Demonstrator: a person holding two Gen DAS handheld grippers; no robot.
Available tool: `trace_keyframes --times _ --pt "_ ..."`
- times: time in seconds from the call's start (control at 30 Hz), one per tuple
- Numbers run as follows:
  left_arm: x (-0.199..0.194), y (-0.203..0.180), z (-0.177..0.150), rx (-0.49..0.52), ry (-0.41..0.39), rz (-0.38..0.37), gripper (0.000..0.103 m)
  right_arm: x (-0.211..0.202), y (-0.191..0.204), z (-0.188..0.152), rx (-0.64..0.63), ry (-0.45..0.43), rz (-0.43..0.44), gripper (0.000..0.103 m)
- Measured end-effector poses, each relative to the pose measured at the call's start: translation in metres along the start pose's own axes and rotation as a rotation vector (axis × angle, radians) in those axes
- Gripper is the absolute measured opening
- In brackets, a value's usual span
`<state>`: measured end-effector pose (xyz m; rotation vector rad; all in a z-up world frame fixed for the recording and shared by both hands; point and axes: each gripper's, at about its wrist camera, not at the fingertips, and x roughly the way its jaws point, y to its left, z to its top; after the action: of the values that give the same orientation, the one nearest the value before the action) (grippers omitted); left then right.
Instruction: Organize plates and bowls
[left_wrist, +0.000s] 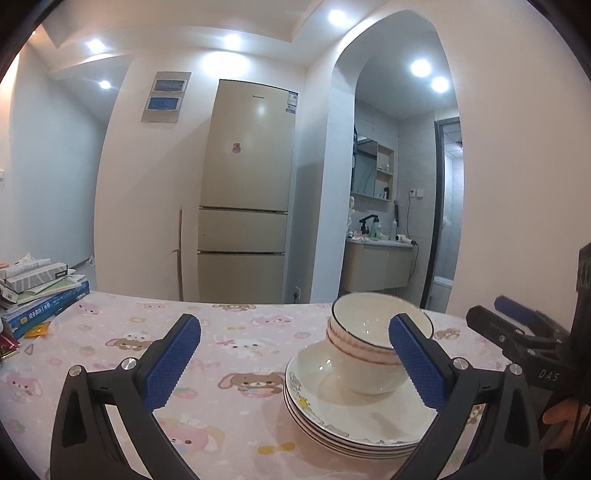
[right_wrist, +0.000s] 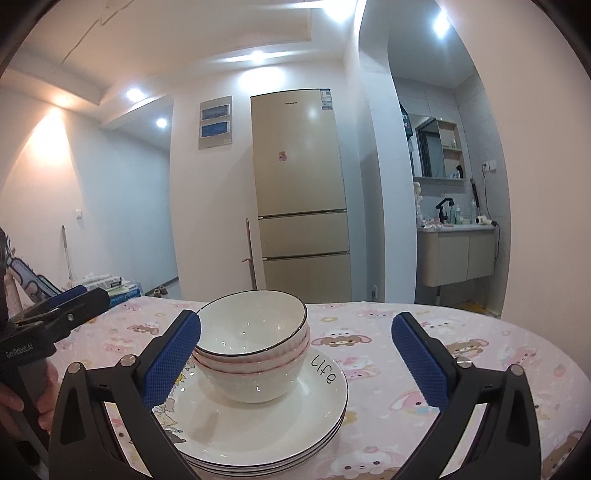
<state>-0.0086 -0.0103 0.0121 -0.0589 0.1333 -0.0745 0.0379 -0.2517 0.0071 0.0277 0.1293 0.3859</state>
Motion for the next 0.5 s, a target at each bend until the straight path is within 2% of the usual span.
trace_keyframes --times 0.13,0.2,0.3,0.4,0.5 --pt "0.009 -0.007 -0.007 0.064 0.025 0.032 0.103 0.008 0.001 -0.002 -0.015 0.045 -0.014 0.103" --pt "0.020 -0.003 -0.010 0.041 0.075 0.029 0.103 0.017 -0.001 -0.004 -0.007 0.097 -0.016 0.103" --pt "0.023 0.008 -0.012 -0.004 0.093 0.053 0.103 0.024 -0.005 -0.007 0.002 0.155 -0.056 0.103" --pt "0.032 0.006 -0.015 0.008 0.138 0.063 0.103 0.025 -0.006 -0.007 -0.006 0.162 -0.065 0.103" --pt "0.026 -0.004 -0.016 0.062 0.116 0.082 0.103 0.025 -0.003 -0.007 -0.024 0.163 -0.071 0.103"
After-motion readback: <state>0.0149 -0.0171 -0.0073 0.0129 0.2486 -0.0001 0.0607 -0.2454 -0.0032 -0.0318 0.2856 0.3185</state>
